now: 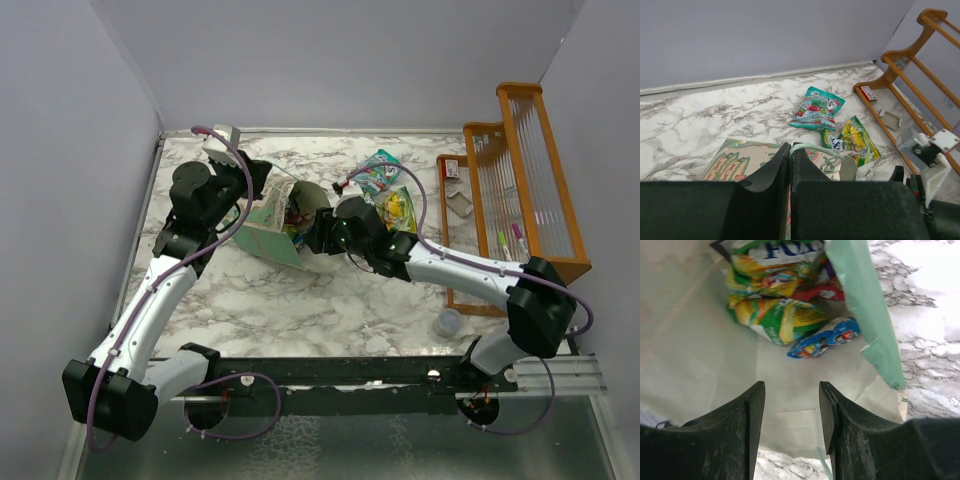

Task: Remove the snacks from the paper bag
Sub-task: Take out the snack from the paper bag.

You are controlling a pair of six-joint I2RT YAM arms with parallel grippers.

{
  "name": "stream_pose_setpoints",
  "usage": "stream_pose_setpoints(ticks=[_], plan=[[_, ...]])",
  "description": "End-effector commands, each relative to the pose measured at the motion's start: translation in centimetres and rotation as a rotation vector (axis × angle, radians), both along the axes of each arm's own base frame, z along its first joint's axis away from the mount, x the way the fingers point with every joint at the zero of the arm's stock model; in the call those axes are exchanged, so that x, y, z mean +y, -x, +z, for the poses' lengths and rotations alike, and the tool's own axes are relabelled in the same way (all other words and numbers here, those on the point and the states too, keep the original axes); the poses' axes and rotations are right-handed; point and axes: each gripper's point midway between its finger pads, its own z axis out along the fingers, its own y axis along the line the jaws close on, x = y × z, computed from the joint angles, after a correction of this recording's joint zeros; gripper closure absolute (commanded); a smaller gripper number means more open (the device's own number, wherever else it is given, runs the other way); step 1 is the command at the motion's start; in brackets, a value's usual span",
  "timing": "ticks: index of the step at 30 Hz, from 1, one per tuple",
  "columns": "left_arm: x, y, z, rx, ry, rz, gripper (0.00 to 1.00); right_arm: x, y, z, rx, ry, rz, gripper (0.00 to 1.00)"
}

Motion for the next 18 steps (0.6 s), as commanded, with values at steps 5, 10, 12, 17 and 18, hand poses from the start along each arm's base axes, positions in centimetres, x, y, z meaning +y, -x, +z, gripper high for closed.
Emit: stream_pose_setpoints(ticks=[5, 10, 12, 17, 18], plan=[[0.2, 0.3, 1.2, -0.044, 0.012, 0.004, 1.0, -0.5, -2.6, -3.4, 0.032, 0.091, -0.284, 0.54], [0.2, 0.3, 1.2, -0.042, 0.012, 0.003, 1.0, -0.7, -4.1, -4.5, 0.01, 0.13, -0.363, 0.54], [0.2, 0.3, 1.2, -0.043, 0.011, 0.001, 1.0, -0.3, -4.5, -4.5, -0.002, 0.119, -0.369, 0.53], [0.2, 0.4, 1.3, -0.046, 0.011, 0.0, 1.0, 0.5, -5.5, -5.3, -0.032, 0.113, -0.375, 0.52], [0.2, 0.4, 1.3, -0.044, 0.011, 0.0, 1.0, 0.6, -5.7, -5.5, -0.033, 0.115, -0.383, 0.51]])
